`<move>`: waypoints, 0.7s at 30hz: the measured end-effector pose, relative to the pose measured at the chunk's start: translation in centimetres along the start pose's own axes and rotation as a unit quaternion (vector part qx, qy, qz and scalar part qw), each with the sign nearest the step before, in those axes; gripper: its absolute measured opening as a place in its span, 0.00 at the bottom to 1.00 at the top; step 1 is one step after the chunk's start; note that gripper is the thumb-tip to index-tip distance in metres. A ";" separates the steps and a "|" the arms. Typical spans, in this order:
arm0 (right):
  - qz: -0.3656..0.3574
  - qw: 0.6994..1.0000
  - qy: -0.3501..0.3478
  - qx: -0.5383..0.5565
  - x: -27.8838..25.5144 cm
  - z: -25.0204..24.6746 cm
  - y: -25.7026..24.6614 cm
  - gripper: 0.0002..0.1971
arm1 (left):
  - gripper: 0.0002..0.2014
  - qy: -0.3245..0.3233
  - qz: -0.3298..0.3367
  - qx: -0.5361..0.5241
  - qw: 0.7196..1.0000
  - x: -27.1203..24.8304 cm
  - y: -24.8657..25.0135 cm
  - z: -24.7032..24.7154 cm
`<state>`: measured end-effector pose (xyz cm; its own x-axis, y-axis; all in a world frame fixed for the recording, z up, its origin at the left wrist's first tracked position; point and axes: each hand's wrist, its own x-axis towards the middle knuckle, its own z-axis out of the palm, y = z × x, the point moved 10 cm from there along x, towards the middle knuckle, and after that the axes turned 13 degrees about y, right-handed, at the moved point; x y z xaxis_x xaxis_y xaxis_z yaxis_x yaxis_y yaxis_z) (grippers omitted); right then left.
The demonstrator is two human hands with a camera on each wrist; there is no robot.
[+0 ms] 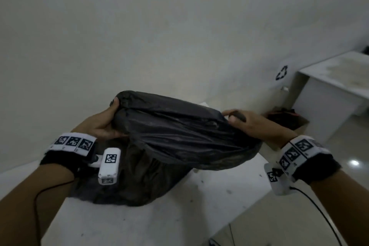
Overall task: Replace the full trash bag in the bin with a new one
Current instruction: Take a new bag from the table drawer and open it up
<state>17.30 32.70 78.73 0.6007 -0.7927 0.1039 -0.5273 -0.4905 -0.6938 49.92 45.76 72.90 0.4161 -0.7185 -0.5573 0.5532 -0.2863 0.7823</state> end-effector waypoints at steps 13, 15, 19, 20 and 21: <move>0.146 0.974 0.172 0.005 -9.7 -14.4 18.3 0.32 | 0.33 -0.066 -0.015 -0.019 0.998 1.4 -9.6 27.3; 0.187 0.947 0.256 0.053 -10.8 -18.3 21.0 0.26 | 0.31 -0.072 0.001 -0.008 0.997 1.8 -10.0 30.2; 0.238 0.890 0.353 0.167 -11.4 -23.4 26.3 0.25 | 0.33 -0.113 0.034 0.036 0.992 3.6 -10.3 36.4; 0.237 0.882 0.366 0.179 -11.3 -24.2 27.3 0.28 | 0.33 -0.119 0.038 0.044 0.991 4.3 -10.6 37.9; 0.232 0.879 0.376 0.181 -11.1 -24.9 28.3 0.29 | 0.32 -0.125 0.041 0.051 0.990 5.0 -10.9 39.3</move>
<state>-19.28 18.55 75.69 -0.2663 -0.9590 0.0970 -0.3025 -0.0124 -0.9531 17.57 20.38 72.51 0.2574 -0.8731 -0.4140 0.4438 -0.2738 0.8533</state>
